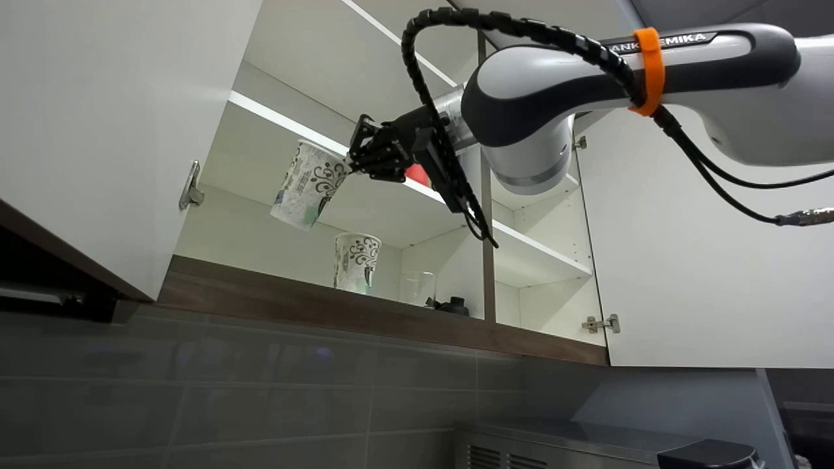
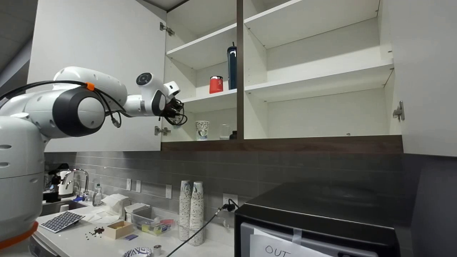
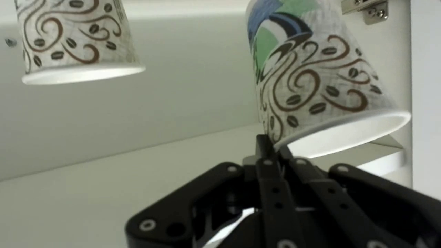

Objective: Stack the coffee cups on the bottom shelf together then place them on the counter.

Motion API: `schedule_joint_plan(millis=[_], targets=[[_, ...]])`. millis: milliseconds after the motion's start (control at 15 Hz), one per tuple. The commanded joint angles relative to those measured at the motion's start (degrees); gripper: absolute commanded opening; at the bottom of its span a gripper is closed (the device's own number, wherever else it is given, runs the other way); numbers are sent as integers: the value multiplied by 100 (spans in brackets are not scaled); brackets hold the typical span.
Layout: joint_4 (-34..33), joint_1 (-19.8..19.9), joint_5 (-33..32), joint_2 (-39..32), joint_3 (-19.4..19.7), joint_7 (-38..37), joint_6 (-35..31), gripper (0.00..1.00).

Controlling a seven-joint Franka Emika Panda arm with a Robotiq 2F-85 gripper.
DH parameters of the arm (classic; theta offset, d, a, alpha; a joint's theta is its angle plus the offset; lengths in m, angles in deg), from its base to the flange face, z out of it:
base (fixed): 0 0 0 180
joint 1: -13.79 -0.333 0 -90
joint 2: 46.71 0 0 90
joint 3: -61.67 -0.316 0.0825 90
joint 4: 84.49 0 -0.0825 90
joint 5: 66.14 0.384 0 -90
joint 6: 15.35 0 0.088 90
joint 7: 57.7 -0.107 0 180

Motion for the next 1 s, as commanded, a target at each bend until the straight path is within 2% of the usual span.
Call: schedule_joint_plan(millis=[0,200,333,467,933], targets=[[821,-104,175,452,122,939,-901,1],[1157,21,-175,548,131,1178,-1735,1],[1284,29,-457,547,274,1165,-2226,1],[1382,263,-541,545,182,1255,-2607,1],[1498,969,-376,484,-77,1929,-3365,1]])
